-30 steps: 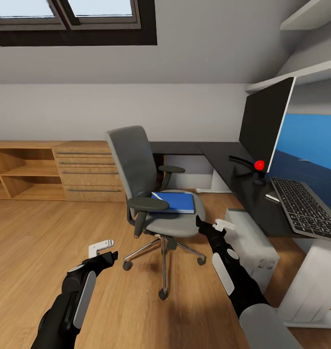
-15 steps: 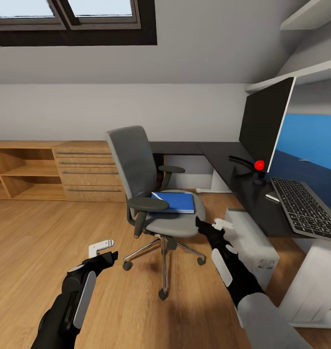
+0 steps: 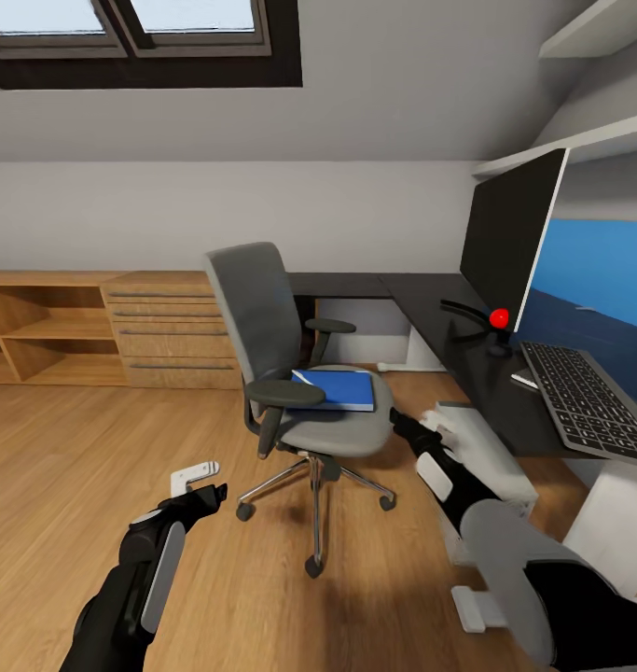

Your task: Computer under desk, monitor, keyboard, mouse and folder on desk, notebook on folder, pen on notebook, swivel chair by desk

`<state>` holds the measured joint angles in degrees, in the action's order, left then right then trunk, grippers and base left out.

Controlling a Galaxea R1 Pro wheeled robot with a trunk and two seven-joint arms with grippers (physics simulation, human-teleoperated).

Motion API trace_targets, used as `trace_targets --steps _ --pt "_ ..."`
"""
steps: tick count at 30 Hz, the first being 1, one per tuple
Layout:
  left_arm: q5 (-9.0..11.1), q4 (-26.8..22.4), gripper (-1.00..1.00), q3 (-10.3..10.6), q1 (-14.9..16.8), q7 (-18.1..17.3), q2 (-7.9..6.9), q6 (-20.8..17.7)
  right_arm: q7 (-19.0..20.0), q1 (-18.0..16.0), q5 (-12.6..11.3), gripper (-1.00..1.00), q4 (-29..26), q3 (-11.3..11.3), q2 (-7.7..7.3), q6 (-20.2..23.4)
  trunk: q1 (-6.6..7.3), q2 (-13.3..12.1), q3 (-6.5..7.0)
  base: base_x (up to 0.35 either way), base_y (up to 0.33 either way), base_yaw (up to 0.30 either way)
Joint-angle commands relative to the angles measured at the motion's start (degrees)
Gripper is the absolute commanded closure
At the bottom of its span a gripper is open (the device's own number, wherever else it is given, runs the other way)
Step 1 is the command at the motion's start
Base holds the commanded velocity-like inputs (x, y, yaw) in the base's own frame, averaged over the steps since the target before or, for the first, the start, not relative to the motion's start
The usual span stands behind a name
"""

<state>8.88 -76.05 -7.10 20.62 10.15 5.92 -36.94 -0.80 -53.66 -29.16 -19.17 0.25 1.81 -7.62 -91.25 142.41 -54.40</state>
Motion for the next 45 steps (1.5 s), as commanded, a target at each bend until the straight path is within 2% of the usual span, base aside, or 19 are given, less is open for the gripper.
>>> trace_targets --steps 1,4,6,11,13,15,17,29,33,37,40,41,42,43,44,45 --pt "0.61 -0.06 -1.00 -0.04 0.03 0.40 0.04 -0.23 -0.02 -0.13 -0.98 -1.00 0.20 0.04 -0.15 -0.23 0.01 0.03 -0.06 0.000 0.000 0.000" --pt "0.61 -0.06 -1.00 -0.03 0.03 0.40 0.05 -0.23 0.28 -0.39 -6.12 -1.00 1.33 0.05 -0.73 -0.54 0.01 0.03 -0.06 0.000 0.000 0.000" --pt "0.61 -0.06 -1.00 -0.02 0.03 0.40 0.06 -0.23 1.63 -0.45 -8.58 -1.00 2.16 0.15 -0.80 -0.93 0.01 0.03 -0.06 0.000 0.000 0.000" --pt "0.64 -0.05 -1.00 -0.02 0.03 0.40 0.06 -0.23 3.15 -0.48 -10.55 -1.00 2.45 0.05 -0.60 -1.10 0.01 0.03 -0.06 0.082 0.000 0.000" --pt "0.62 0.20 -1.00 -0.02 0.03 0.40 0.06 -0.23 3.20 -0.48 -12.02 -1.00 2.42 -0.01 -0.59 -1.09 0.01 0.03 -0.06 0.175 0.000 0.000" --pt "0.62 0.53 -1.00 -0.02 0.03 0.40 0.06 -0.17 3.24 -0.48 -14.59 -1.00 2.40 0.00 -0.59 -1.08 0.01 0.03 -0.06 0.079 0.000 0.000" --pt "0.61 0.68 -1.00 -0.02 0.03 0.40 0.06 -0.15 3.25 -0.48 -15.80 -1.00 2.31 0.01 -0.71 -0.98 0.01 0.03 -0.06 0.088 0.000 0.000" --pt "0.68 0.71 -1.00 -0.10 0.03 0.40 -0.02 -0.15 3.18 -0.48 -16.48 -1.00 2.29 -0.06 -1.00 -0.69 0.01 0.03 -0.06 0.133 0.000 0.000" --pt "0.69 0.64 -1.00 -0.43 0.03 0.40 -0.10 -0.06 3.17 -0.48 -18.68 -1.00 2.33 -0.02 -1.02 -0.65 0.01 0.03 -0.06 0.172 0.000 0.000" --pt "1.06 0.42 -1.00 -2.23 0.03 0.40 -0.10 0.00 3.14 -0.48 -21.05 -1.00 2.39 0.00 -1.08 -0.64 0.01 0.03 -0.06 0.071 0.000 0.000" --pt "2.56 -0.01 -1.00 -4.01 0.03 0.32 -0.11 -0.08 3.11 -0.48 -21.85 -1.00 2.44 0.04 -1.10 -0.64 0.01 0.03 -0.06 0.025 0.000 0.000" --pt "3.81 -0.50 -1.00 -4.55 0.03 0.26 -0.11 -0.19 3.10 -0.48 -22.04 -1.00 2.45 0.06 -1.10 -0.64 0.01 0.03 -0.06 0.011 0.000 0.000" --pt "6.98 -2.81 -1.00 -5.15 -0.51 0.19 -0.12 -1.28 3.09 -0.48 -22.25 -1.00 2.51 0.08 -1.11 -0.64 0.01 0.03 -0.06 0.005 0.000 0.000" --pt "9.05 -5.66 -1.00 -5.35 -2.17 0.16 -0.12 -3.15 3.09 -0.48 -22.34 -1.00 2.53 0.09 -1.11 -0.64 0.01 0.03 -0.06 0.002 0.000 0.000" --pt "10.25 -9.18 -1.00 -5.42 -4.34 0.13 -0.09 -4.72 3.05 -0.48 -22.37 -1.00 2.55 0.09 -1.11 -0.64 0.01 0.03 -0.06 0.001 0.000 0.000" --pt "10.50 -10.34 -1.00 -5.43 -5.01 0.11 -0.08 -5.07 3.03 -0.48 -22.39 -1.00 2.57 0.10 -1.11 -0.64 0.01 0.03 -0.06 0.000 0.000 0.000"
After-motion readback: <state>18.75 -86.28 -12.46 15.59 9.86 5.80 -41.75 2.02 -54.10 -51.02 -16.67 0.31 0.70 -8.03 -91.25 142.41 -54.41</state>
